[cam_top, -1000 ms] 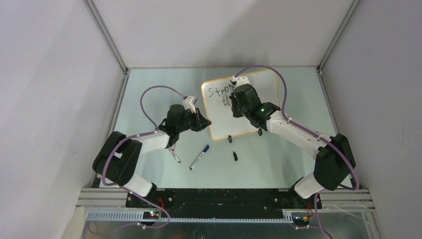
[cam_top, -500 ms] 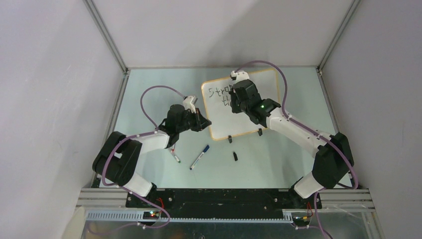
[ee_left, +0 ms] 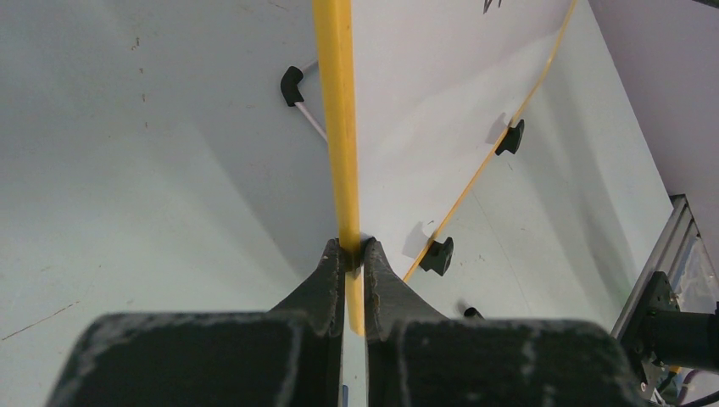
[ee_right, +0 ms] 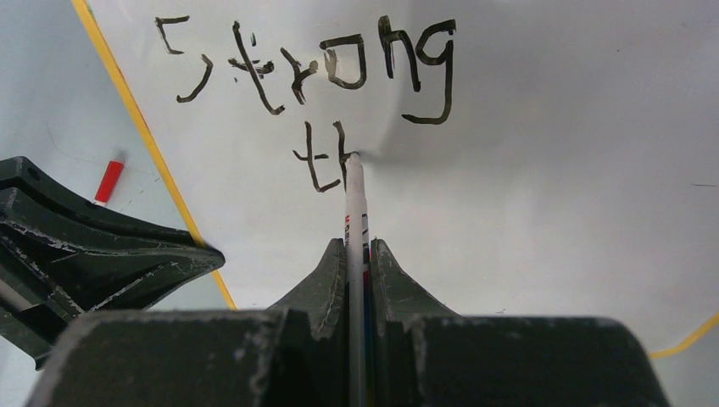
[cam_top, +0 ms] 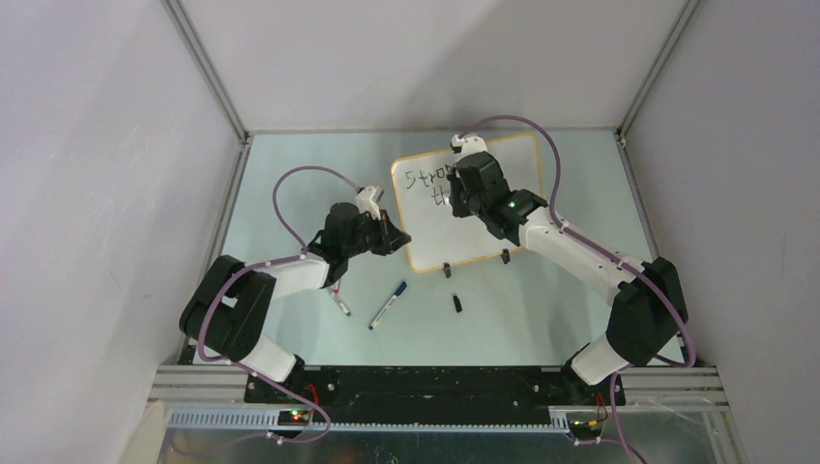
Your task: Write a sentence on the whiteboard
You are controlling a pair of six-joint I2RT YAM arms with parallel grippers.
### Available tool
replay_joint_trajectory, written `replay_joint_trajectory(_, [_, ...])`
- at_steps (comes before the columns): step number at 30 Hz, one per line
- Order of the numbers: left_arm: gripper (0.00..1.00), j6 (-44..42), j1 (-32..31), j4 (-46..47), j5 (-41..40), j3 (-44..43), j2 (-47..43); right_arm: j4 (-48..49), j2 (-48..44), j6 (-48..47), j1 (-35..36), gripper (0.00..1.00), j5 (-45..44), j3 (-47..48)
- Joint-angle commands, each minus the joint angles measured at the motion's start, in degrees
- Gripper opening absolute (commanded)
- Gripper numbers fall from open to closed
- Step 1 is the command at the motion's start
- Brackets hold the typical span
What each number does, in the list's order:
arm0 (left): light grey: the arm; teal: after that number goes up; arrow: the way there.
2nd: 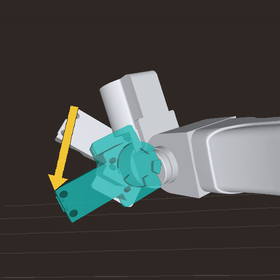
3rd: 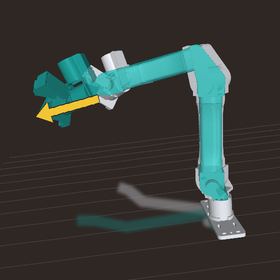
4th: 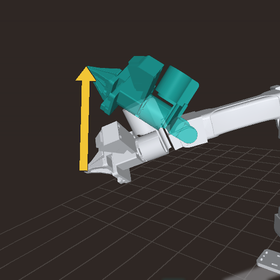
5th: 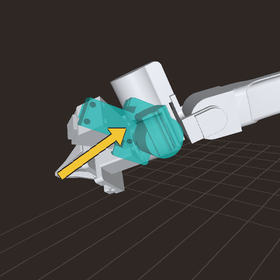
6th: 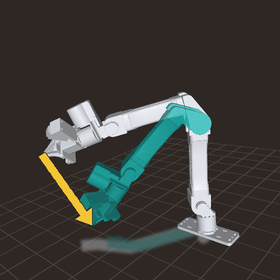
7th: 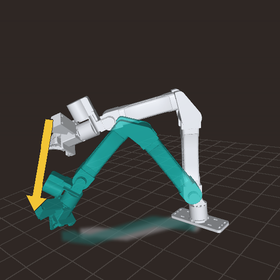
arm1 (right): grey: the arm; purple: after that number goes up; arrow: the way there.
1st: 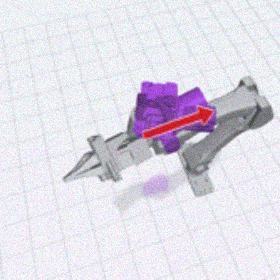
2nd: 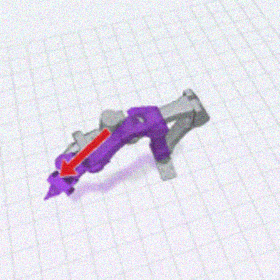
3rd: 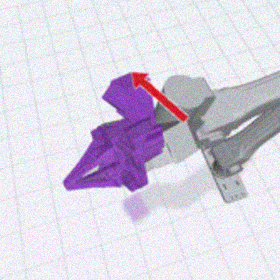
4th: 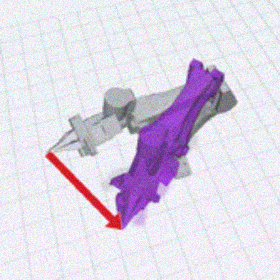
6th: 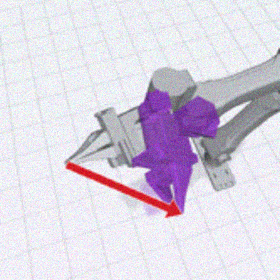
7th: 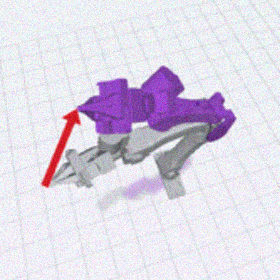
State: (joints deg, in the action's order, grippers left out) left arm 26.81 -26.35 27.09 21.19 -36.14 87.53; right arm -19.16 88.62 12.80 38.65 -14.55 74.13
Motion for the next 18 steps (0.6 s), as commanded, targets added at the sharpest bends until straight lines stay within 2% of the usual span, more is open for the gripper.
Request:
replay_joint_trajectory(1, [0.0, -3.25, -0.92, -2.22, -1.54, -1.48, -0.72, -0.21, -0.03, -0.93, -0.78, 0.0, -2.02, 2.69])
replay_joint_trajectory(18, [0.0, -3.31, -0.97, -2.27, -1.59, -1.5, -0.72, -2.77, 0.16, -0.15, -0.31, 0.0, -2.25, 1.39])
